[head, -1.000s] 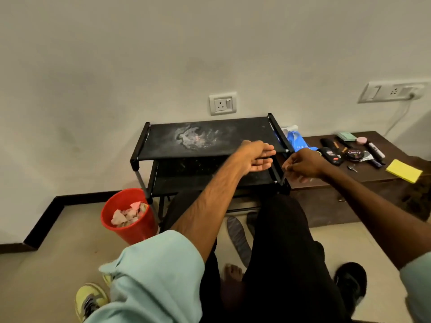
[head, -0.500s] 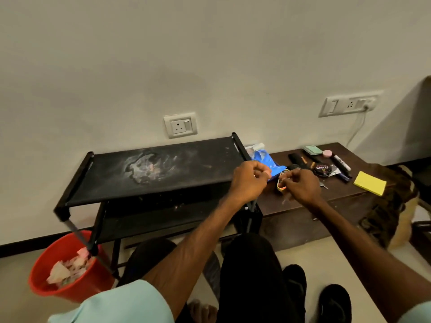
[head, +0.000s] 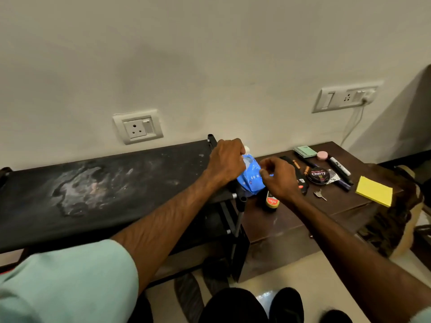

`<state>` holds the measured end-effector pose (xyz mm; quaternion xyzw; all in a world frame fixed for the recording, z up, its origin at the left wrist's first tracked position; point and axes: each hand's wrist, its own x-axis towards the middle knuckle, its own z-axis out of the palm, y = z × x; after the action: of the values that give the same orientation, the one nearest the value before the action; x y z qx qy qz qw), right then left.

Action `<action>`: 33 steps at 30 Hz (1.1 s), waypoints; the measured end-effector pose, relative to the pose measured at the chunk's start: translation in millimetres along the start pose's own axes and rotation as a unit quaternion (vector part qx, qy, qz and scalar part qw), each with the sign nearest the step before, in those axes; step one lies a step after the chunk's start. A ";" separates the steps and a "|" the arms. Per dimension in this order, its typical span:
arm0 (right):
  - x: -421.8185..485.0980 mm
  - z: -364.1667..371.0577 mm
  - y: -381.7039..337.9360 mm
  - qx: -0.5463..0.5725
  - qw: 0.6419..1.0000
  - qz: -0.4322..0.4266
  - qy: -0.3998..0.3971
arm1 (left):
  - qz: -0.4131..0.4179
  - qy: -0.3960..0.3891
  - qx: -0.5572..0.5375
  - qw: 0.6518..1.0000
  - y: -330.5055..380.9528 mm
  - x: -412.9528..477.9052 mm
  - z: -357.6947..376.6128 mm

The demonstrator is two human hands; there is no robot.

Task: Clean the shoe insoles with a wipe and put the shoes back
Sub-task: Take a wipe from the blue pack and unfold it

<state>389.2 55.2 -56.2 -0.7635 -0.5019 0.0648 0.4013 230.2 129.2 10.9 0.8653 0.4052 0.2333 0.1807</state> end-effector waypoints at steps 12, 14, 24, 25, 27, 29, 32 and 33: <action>67.9 48.4 14.2 -0.163 0.980 -0.067 -0.095 | 0.069 -0.082 0.197 0.975 -25.2 64.2 47.5; 67.6 50.3 14.5 -0.148 0.984 -0.049 -0.090 | 0.065 -0.073 0.210 0.973 -28.3 64.8 50.1; 56.0 44.5 5.9 -0.138 0.985 -0.020 -0.099 | 0.042 -0.072 0.202 0.976 -28.1 61.7 50.6; 55.8 43.5 5.7 -0.135 0.986 -0.019 -0.101 | 0.042 -0.072 0.201 0.976 -28.2 61.3 50.5; 56.3 41.5 4.5 -0.128 0.986 -0.017 -0.107 | 0.044 -0.067 0.198 0.977 -28.7 61.1 50.4; 58.1 40.8 4.4 -0.116 0.987 -0.015 -0.107 | 0.047 -0.064 0.196 0.977 -29.6 61.8 51.0; 61.3 42.3 6.6 -0.097 0.990 -0.002 -0.101 | 0.049 -0.074 0.204 0.975 -30.6 63.3 52.4; 62.5 43.4 8.1 -0.092 0.991 0.004 -0.099 | 0.049 -0.080 0.206 0.974 -30.9 64.2 53.0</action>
<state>403.7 128.7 -71.8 -0.7888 -0.5404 0.0950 0.2771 276.4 191.9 -31.8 0.9185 0.3861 0.0834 0.0184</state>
